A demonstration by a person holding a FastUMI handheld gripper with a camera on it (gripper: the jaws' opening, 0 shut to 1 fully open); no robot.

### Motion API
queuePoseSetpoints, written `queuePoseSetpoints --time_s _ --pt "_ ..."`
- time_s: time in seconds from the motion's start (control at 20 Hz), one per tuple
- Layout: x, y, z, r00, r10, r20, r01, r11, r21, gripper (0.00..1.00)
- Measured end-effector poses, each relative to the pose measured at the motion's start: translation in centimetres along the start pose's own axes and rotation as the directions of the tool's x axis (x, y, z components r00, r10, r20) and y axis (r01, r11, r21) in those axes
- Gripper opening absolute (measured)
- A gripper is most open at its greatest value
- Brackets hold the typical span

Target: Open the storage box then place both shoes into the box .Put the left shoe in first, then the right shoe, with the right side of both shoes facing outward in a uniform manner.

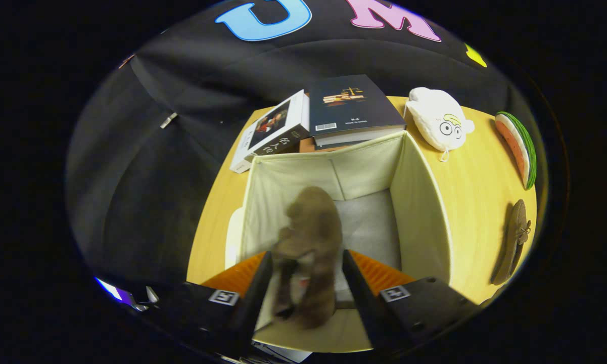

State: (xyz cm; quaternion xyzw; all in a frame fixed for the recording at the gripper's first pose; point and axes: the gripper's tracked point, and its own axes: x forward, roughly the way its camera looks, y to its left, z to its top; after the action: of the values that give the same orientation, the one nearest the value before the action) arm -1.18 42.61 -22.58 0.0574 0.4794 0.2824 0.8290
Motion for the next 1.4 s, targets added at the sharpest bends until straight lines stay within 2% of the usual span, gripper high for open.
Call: queuePoseSetpoints --time_s 0.05,0.25,0.4,0.6,0.85,1.05,1.25,1.4 --pt "-0.7 0.2 0.7 1.000 0.016 0.015 -0.016 1.000 0.003 1.00" --pt "-4.5 0.3 3.2 0.995 0.052 0.083 -0.049 0.998 -0.033 0.99" --pt "-7.9 -2.2 4.8 0.984 0.044 0.171 -0.031 0.996 -0.079 0.98" --pt "-11.7 -7.7 5.8 0.970 -0.008 0.245 0.022 0.998 -0.058 0.98" --pt "-15.8 -16.8 7.9 0.944 -0.112 0.310 0.099 0.993 0.059 0.98" --pt "-19.0 -24.9 5.6 0.928 -0.201 0.313 0.153 0.973 0.174 0.98" --pt "-21.1 -33.2 3.4 0.911 -0.297 0.287 0.236 0.945 0.228 0.99" --pt "-21.4 -37.4 1.1 0.915 -0.325 0.240 0.254 0.924 0.285 0.98"
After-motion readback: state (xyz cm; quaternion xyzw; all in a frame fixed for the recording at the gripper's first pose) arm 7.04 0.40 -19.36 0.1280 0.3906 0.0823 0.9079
